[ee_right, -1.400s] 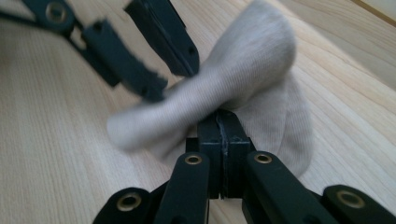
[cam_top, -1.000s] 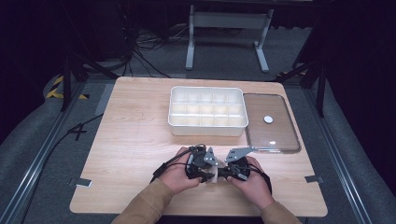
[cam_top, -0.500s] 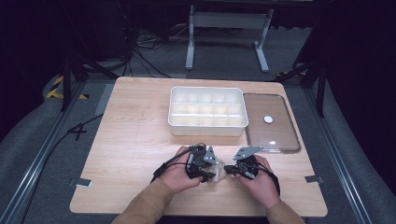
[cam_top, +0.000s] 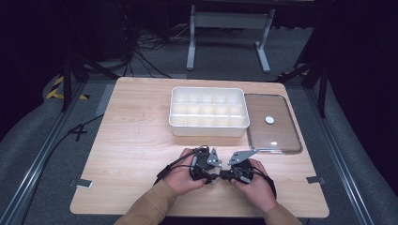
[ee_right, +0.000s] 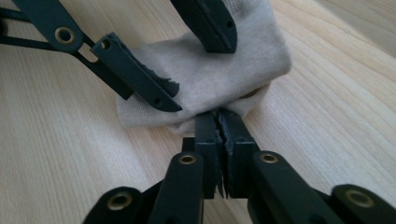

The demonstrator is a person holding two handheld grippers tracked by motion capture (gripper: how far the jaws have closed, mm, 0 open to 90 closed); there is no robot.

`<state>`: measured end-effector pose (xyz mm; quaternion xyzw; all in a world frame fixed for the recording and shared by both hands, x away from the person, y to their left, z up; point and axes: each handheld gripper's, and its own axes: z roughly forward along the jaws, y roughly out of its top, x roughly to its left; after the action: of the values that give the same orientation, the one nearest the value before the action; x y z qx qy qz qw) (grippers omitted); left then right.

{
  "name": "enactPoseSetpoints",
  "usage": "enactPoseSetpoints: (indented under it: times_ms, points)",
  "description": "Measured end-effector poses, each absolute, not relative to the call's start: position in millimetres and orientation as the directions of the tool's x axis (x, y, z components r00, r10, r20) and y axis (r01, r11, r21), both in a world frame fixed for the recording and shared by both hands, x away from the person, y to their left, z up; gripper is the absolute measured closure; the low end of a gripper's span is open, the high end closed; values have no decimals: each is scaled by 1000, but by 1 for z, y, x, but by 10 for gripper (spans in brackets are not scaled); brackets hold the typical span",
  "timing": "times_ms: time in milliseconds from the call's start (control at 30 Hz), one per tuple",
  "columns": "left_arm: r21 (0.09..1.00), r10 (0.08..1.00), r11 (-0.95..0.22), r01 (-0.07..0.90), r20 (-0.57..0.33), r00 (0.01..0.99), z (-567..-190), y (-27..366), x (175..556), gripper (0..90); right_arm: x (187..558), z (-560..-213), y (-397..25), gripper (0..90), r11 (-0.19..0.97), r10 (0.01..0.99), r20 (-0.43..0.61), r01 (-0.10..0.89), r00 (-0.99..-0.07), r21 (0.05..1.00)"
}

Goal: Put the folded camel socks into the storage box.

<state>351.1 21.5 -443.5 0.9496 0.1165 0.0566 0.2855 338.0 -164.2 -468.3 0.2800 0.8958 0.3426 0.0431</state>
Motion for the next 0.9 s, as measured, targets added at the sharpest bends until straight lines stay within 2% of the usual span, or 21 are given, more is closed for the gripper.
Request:
enactPoseSetpoints:
  times_ms: [133, 333, 400, 667, 900]
  points:
    - [558, 246, -809, 183, 40, 968, -444, 23, 352, 560, 340, -457, -174, 849, 584, 549, 113, 476, -828, 658]
    - [564, 248, -805, 185, 37, 968, -444, 23, 352, 538, 338, -444, -174, 852, 518, 542, 100, 425, -835, 742]
    - [570, 256, -799, 193, 33, 966, -444, 24, 351, 526, 339, -449, -166, 815, 474, 548, 105, 411, -830, 779]
    - [597, 285, -768, 231, -6, 959, -438, 42, 352, 454, 347, -462, -163, 791, 488, 563, 100, 428, -820, 761]
    - [539, 289, -809, 234, 19, 957, -446, 44, 350, 421, 352, -463, -163, 731, 489, 553, 127, 444, -823, 751]
